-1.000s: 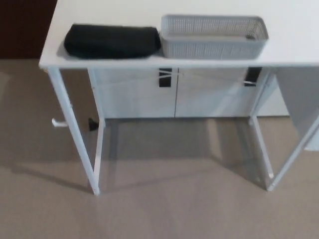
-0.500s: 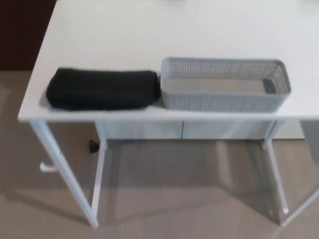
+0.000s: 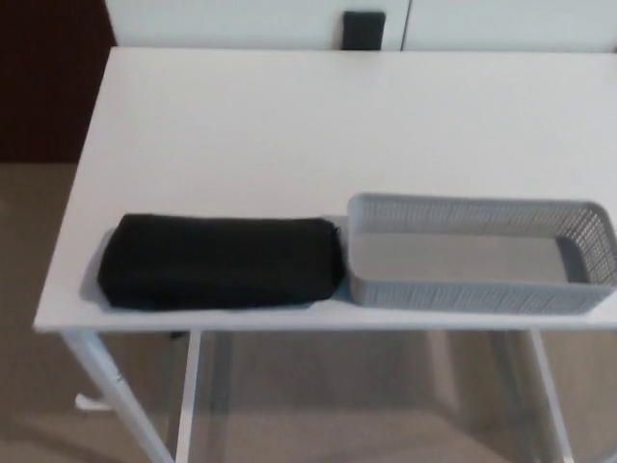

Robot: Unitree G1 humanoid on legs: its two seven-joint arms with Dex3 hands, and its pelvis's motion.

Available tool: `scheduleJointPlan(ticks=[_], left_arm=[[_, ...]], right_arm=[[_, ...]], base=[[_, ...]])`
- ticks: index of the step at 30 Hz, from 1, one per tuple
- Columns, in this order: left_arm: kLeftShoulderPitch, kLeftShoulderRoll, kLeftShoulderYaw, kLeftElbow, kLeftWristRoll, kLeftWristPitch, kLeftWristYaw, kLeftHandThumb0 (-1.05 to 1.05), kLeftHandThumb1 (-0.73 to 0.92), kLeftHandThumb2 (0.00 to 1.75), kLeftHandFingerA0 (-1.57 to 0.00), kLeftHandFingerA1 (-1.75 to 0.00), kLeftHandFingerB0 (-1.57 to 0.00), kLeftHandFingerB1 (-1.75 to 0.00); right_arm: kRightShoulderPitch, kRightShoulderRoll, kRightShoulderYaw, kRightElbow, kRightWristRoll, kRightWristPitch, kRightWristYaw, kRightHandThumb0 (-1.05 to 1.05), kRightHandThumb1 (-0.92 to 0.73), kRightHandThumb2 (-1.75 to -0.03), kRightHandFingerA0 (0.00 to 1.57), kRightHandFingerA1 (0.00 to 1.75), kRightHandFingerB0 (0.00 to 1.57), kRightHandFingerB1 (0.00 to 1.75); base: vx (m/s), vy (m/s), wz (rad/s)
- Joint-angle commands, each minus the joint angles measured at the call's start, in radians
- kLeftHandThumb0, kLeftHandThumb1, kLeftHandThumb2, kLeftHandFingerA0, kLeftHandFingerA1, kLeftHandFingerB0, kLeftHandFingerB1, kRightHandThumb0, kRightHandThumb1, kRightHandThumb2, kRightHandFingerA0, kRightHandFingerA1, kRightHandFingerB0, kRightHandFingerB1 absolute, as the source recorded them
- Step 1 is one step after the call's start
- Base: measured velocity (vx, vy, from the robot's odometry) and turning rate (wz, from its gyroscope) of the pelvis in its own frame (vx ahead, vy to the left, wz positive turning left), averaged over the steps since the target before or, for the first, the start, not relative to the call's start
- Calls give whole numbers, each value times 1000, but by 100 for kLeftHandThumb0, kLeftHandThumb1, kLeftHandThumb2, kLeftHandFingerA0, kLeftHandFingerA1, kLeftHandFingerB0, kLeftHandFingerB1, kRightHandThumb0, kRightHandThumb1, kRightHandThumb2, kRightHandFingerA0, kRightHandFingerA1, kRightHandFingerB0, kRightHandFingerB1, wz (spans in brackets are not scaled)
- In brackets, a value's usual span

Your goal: The robot walk towards a table in front and pick up a black pencil case on the left hand side and put the pencil case into a small container on the right hand side

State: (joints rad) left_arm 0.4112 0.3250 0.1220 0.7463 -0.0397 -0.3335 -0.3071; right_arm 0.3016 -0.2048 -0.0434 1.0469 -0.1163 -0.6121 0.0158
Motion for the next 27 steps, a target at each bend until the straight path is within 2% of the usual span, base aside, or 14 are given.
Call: scheduleJointPlan(ticks=[1, 6, 7, 8, 10, 11, 12, 13, 14, 15, 16, 19, 20, 27], left_arm=[[8, 17, -10, -17, 23, 4, 8, -47, 48, 74, -51, -48, -35, -43], [9, 17, -10, -29, 15, 25, 4, -47, 47, 74, -52, -49, -35, -43], [7, 18, -11, -36, 13, 32, 1, -47, 47, 74, -51, -48, -35, -43], [8, 18, -11, -35, 13, 22, -1, -48, 47, 74, -52, -49, -36, -44], [6, 19, -11, -34, 15, 16, 3, -47, 47, 74, -52, -49, -36, -43], [-5, 19, -9, -12, 15, 10, 5, -40, 55, 57, -61, -39, -42, -34], [-11, 19, -8, 0, 14, 5, 4, -40, 55, 57, -61, -38, -42, -34], [-12, 18, -8, 5, 14, 1, 3, -40, 55, 57, -61, -38, -42, -34], [-14, 18, -9, 2, 15, 8, 7, -48, 46, 75, -53, -50, -36, -44], [-12, 20, -11, -5, 21, 7, 10, -49, 47, 75, -52, -50, -36, -44], [-12, 21, -12, -11, 21, 10, 11, -48, 46, 75, -52, -50, -36, -44], [-20, 21, -10, -16, 10, 26, 0, -48, 47, 74, -52, -49, -35, -43], [-21, 23, -11, -19, 12, 26, 0, -49, 46, 75, -52, -50, -36, -44], [-14, 23, -15, -44, 15, 51, 6, -49, 47, 74, -51, -49, -35, -43]], right_arm=[[4, -13, -4, -11, 2, 12, -14, -46, -55, -81, 50, 57, 27, 46], [7, -15, -3, -20, 1, 15, -16, -47, -55, -81, 52, 57, 27, 46], [-1, -17, 1, -17, -7, 21, -25, -41, -67, -59, 60, 47, 34, 36], [-4, -17, 2, -13, -7, 23, -26, -48, -54, -82, 52, 57, 29, 47], [-11, -15, -1, -9, 1, 33, -17, -48, -55, -82, 50, 57, 27, 47], [-2, -12, -2, -25, 7, 31, -9, -41, -68, -60, 56, 46, 33, 36], [3, -12, -2, -33, 9, 26, -5, -49, -55, -81, 50, 57, 28, 47], [6, -15, -2, -36, 8, 22, -4, -49, -55, -81, 50, 57, 28, 47], [3, -15, -1, -34, 6, 14, -5, -40, -69, -60, 56, 46, 33, 35], [0, -13, -2, -31, 10, 14, -1, -48, -55, -82, 50, 57, 27, 47], [-4, -13, -2, -29, 10, 18, 0, -42, -68, -59, 55, 45, 32, 35], [-8, -11, -5, -33, 15, 23, 5, -42, -68, -59, 56, 46, 32, 35], [-5, -8, -4, -41, 10, 22, -5, -48, -54, -81, 51, 58, 28, 47], [-23, -8, -5, -5, 9, 10, -6, -47, -54, -82, 52, 59, 27, 47]], base=[[122, -252, -77], [84, -171, 4], [24, -93, -2], [15, -51, -10], [-4, 11, -4], [0, 0, 0], [0, 0, 0], [-9, 99, -5], [4, 125, -9], [20, 215, 2], [53, 198, -8], [53, 114, 1], [0, 0, 0], [24, -11, 6]])
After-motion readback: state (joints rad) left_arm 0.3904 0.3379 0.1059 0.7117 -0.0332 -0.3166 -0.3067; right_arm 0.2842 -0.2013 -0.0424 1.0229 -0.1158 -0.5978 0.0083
